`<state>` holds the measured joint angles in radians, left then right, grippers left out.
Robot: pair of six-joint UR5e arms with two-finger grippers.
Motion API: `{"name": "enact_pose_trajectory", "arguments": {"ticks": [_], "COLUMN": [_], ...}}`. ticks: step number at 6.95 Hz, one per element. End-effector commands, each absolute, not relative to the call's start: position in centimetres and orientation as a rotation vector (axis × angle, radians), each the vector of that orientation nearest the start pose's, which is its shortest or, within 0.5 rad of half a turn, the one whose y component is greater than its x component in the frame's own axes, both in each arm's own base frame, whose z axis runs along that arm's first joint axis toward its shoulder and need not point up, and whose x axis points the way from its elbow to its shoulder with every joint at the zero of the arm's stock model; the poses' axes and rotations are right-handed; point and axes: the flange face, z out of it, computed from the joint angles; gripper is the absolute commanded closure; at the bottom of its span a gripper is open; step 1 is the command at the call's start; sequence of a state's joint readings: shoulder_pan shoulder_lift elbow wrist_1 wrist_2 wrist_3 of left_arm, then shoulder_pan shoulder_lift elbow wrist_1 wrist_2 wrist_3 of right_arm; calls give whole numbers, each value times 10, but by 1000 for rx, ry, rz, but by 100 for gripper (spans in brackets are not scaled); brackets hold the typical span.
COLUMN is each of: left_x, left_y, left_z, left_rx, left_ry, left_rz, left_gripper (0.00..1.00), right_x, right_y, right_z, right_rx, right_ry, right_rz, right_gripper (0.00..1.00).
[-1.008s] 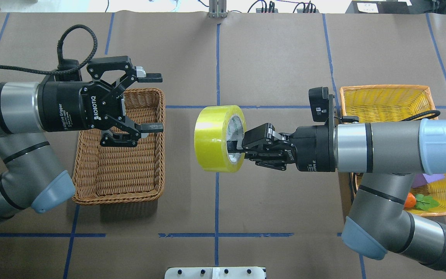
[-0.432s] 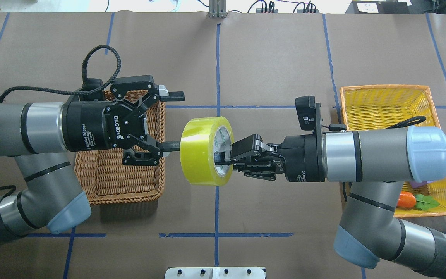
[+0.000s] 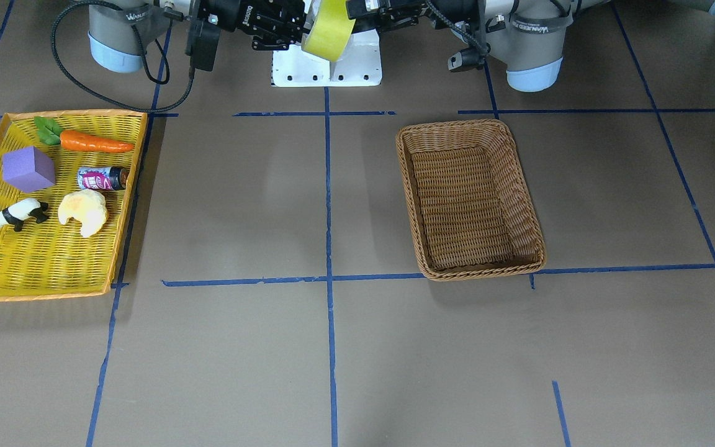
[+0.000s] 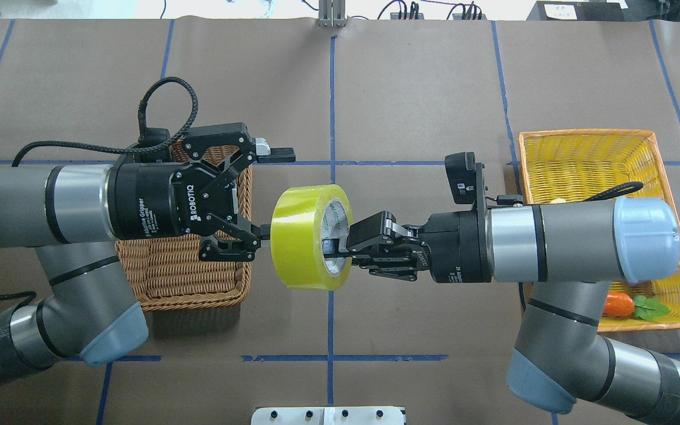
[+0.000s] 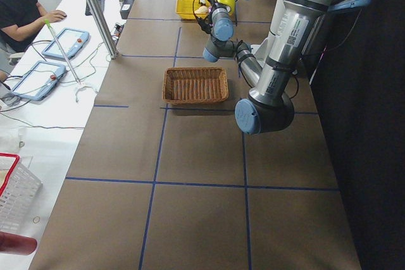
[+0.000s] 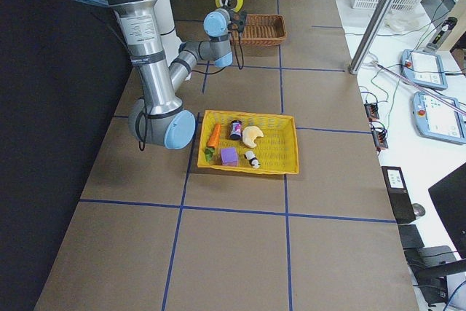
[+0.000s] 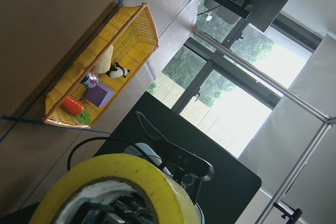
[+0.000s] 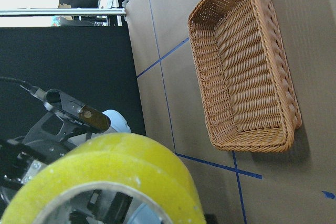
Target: Move tape to another basket
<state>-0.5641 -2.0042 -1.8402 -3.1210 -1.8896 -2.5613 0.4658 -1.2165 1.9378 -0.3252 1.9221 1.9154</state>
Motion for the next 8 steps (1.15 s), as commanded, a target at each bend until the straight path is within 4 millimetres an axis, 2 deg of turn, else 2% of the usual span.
{"name": "enact_pose_trajectory", "arguments": {"ticks": [1, 3, 4, 5, 6, 7, 8], "left_x": [363, 365, 366, 367, 366, 367, 367], "left_y": [-344, -342, -341, -342, -341, -341, -341], "left_z": [150, 150, 150, 150, 154, 155, 155], "left_rx": [-655, -659, -663, -665, -662, -662, -662], "left_ry": [2176, 2173, 2169, 2164, 2159, 2157, 2156], "left_rz": [-483, -481, -483, -486, -488, -489, -490], "left_gripper": [0, 0, 7, 58, 94, 100, 100], "right_x": [-394, -394, -394, -394, -395, -394, -393], "right_y": [-306, -306, -306, -306, -305, -306, -306], "right_z": [174, 174, 174, 174, 173, 174, 173], "right_rx": [-117, -115, -115, -115, -117, -117, -116], "right_ry": [-1944, -1945, -1945, -1945, -1946, -1945, -1946], "right_rz": [188, 186, 186, 186, 186, 186, 186], "right_gripper": [99, 99, 97, 60, 1, 0, 0]}}
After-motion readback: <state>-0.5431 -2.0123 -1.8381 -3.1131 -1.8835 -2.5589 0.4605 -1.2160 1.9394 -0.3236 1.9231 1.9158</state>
